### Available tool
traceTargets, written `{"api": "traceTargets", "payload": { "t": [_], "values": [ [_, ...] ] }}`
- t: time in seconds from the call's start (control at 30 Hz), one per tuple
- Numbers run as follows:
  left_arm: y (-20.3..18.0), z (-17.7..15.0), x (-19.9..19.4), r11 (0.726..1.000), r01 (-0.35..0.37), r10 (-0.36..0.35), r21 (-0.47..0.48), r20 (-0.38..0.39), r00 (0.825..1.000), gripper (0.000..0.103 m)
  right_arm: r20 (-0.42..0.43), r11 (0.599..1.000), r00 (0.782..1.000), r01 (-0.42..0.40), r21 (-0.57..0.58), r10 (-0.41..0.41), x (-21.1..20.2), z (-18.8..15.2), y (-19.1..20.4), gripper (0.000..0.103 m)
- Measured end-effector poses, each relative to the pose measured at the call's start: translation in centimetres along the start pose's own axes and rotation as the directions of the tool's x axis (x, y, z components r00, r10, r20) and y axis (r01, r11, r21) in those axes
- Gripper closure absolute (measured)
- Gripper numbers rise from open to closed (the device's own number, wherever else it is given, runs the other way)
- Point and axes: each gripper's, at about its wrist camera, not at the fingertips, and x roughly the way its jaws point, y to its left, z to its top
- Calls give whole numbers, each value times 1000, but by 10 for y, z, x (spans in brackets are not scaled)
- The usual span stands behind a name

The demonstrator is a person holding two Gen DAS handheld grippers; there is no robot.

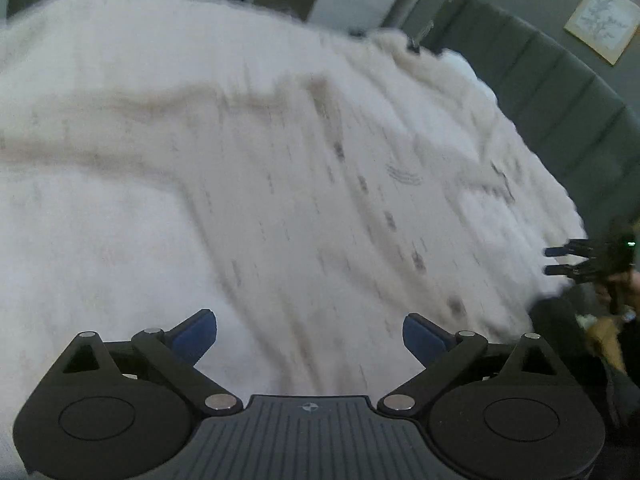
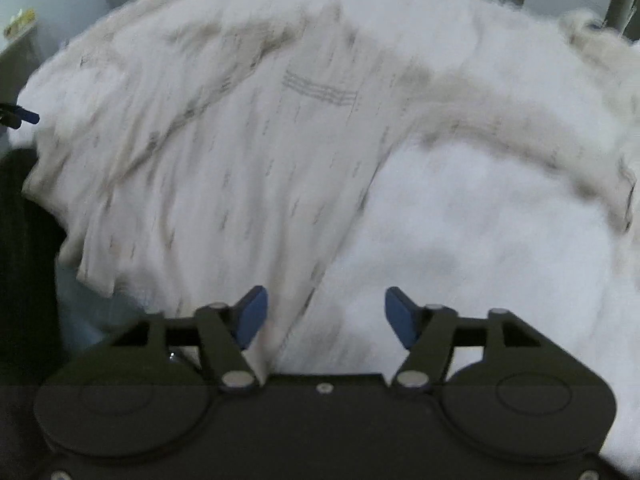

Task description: Fold clothes

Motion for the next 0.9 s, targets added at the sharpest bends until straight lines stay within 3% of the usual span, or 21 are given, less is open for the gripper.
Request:
{"api": "traceTargets", "payload": {
  "t": [0.07,0.17,0.27,0.3,0.37,0.4,0.43,0.47,0.53,0.6,0.7,0.77,0.9],
  "values": [
    [-13,38,22,994,-41,35,99,61,998,1,77,999,997,-13,32,11,21,21,-6,34],
    [-36,105,85,950,-80,57,302,87,995,1,194,995,979,-73,66,59,83,66,-17,34],
    [-57,172,156,857,-76,49,509,67,997,1,250,982,960,-155,106,124,149,100,-24,34],
    [-63,194,180,808,-65,42,586,53,998,1,257,979,956,-172,112,139,163,106,-26,34],
    [-74,228,231,662,-20,40,749,-9,999,1,259,968,949,-217,123,180,197,113,-28,34],
    [-79,249,267,545,40,54,838,-83,995,1,259,956,941,-260,133,219,215,113,-29,34],
    [-82,265,295,461,107,68,881,-155,986,2,245,947,937,-289,142,250,224,111,-29,36],
    [-82,273,307,434,147,71,889,-196,978,4,178,927,933,-341,158,313,245,111,-27,37],
    [-77,298,346,408,243,83,880,-301,950,18,150,928,932,-350,125,331,254,115,-20,37],
    [-65,328,390,419,324,104,848,-400,911,24,144,926,925,-365,92,351,260,119,-17,37],
    [-54,342,419,427,373,120,824,-460,880,34,149,918,916,-386,89,371,264,124,-23,37],
    [-47,353,439,440,432,123,787,-530,839,41,157,912,913,-395,112,377,265,125,-31,37],
    [-40,361,468,427,508,167,749,-617,769,46,177,921,923,-365,133,341,260,125,-40,37]
  ]
}}
